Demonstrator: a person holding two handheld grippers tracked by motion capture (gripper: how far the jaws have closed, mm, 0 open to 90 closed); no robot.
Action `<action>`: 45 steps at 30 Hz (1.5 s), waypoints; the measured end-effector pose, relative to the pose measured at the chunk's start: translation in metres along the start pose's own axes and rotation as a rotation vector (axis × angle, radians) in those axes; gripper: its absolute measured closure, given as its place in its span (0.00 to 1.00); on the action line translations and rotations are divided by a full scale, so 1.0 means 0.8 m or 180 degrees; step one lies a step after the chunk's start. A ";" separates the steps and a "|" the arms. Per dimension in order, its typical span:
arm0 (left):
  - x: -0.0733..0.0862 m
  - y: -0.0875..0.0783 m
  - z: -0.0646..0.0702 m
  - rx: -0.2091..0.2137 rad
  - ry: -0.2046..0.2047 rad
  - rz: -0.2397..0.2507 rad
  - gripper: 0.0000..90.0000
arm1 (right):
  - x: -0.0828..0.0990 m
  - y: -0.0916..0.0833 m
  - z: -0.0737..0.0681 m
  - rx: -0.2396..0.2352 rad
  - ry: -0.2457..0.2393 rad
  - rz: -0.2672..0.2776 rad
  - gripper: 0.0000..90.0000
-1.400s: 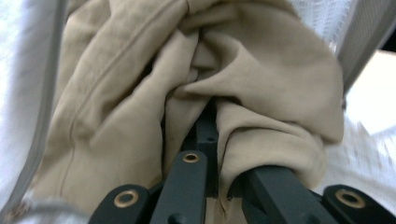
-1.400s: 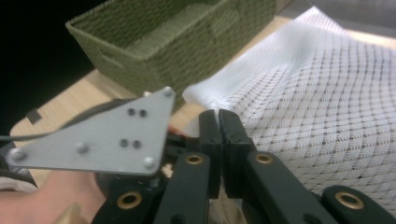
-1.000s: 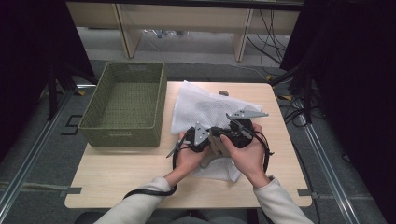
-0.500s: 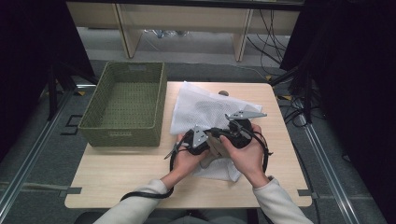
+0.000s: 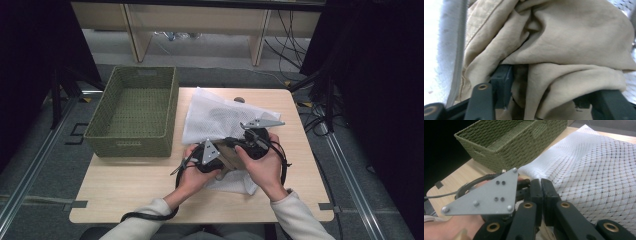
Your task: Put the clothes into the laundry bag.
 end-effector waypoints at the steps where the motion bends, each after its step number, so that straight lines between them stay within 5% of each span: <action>1: 0.001 -0.003 0.000 0.0015 0.0026 -0.0036 0.45 | 0.000 0.000 0.000 -0.0002 0.0000 -0.0001 1.00; 7: 0.006 -0.012 0.004 0.0033 0.0110 -0.0061 0.39 | 0.000 -0.001 0.000 0.0051 -0.0026 0.0015 1.00; 14: 0.011 -0.032 0.014 0.0077 0.0065 -0.0038 0.36 | 0.001 0.002 -0.002 -0.0015 -0.0007 -0.0003 1.00; 23: 0.002 -0.053 0.027 0.0050 0.0121 0.0182 0.56 | 0.000 -0.001 -0.003 0.0008 0.0026 -0.0026 1.00; 24: 0.002 -0.053 0.028 0.0051 0.0138 0.0179 0.59 | -0.001 -0.001 -0.001 0.0022 -0.0056 0.0002 1.00; 33: -0.006 -0.028 0.024 0.0089 0.0030 0.0211 0.95 | -0.001 0.000 -0.002 0.0021 -0.0057 0.0003 1.00; 38: -0.018 0.002 0.016 0.0003 -0.0049 0.0197 0.98 | -0.002 0.000 -0.002 -0.0022 0.0005 0.0020 1.00; 45: -0.025 0.026 0.005 -0.0166 0.0042 0.0108 0.98 | -0.002 -0.003 0.001 0.0026 0.0045 0.0009 1.00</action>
Point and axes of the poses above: each handheld gripper's, and its own axes: y roughly forward along the jaws, x roughly out of its underside, z roughly to its right, the point moved 3 cm from there along y, roughly forward along the jaws, and after that the axes turned 6 degrees about -z, right-handed, at the moved point
